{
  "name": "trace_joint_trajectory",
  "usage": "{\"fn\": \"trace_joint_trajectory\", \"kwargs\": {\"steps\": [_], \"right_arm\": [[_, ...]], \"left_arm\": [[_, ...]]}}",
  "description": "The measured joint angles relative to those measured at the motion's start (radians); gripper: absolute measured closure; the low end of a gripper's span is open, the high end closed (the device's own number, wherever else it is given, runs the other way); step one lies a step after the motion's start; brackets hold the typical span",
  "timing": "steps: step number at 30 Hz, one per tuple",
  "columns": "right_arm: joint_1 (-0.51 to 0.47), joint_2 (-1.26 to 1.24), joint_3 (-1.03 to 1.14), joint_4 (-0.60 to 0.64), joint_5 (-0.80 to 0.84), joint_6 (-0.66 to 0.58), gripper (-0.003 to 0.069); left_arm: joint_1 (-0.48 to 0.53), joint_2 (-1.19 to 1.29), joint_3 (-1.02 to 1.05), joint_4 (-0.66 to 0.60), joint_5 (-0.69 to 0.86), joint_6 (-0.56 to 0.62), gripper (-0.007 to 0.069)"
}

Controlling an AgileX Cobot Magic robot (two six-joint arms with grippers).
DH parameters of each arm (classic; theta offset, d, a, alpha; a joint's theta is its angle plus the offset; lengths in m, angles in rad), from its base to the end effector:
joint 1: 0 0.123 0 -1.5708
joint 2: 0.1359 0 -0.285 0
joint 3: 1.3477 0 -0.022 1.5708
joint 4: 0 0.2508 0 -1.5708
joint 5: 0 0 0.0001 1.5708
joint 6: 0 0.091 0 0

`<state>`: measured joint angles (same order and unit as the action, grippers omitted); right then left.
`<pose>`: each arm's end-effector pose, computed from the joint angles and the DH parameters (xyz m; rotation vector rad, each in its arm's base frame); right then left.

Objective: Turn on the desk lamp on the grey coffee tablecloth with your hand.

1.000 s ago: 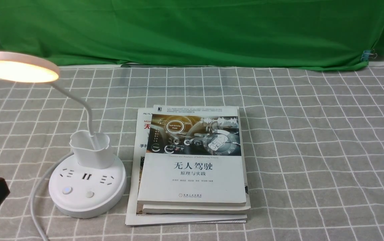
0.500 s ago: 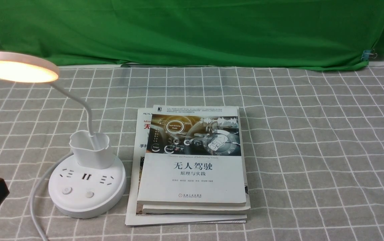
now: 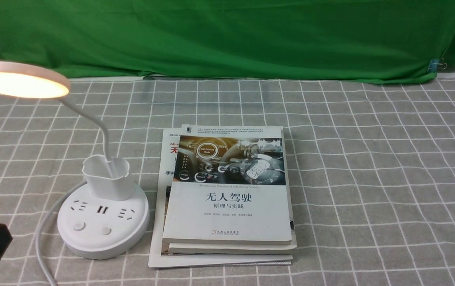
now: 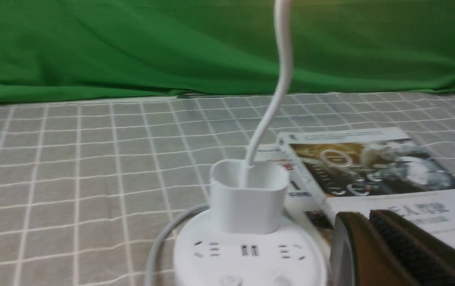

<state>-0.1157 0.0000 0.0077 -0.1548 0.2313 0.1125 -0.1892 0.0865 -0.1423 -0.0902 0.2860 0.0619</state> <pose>0.0551 -0.0097 0.1898 0.0929 1.7195 -0.1443 0.0557 -0.0130 0.2304 0.1599 1.7085 -0.1805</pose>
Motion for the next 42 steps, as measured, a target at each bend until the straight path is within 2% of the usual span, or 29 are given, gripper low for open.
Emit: {"fn": "trace_joint_trajectory", "kwargs": {"steps": [4, 8, 42], "right_arm": [[0.000, 0.000, 0.000, 0.000, 0.000, 0.000, 0.0414], [0.000, 0.000, 0.000, 0.000, 0.000, 0.000, 0.0414], [0.000, 0.000, 0.000, 0.000, 0.000, 0.000, 0.0414]], "left_arm": [[0.084, -0.078, 0.135, 0.047, -0.032, 0.000, 0.0606], [0.137, -0.086, 0.148, 0.056, -0.037, 0.000, 0.0606], [0.140, -0.089, 0.150, 0.065, -0.043, 0.027, 0.0606]]}}
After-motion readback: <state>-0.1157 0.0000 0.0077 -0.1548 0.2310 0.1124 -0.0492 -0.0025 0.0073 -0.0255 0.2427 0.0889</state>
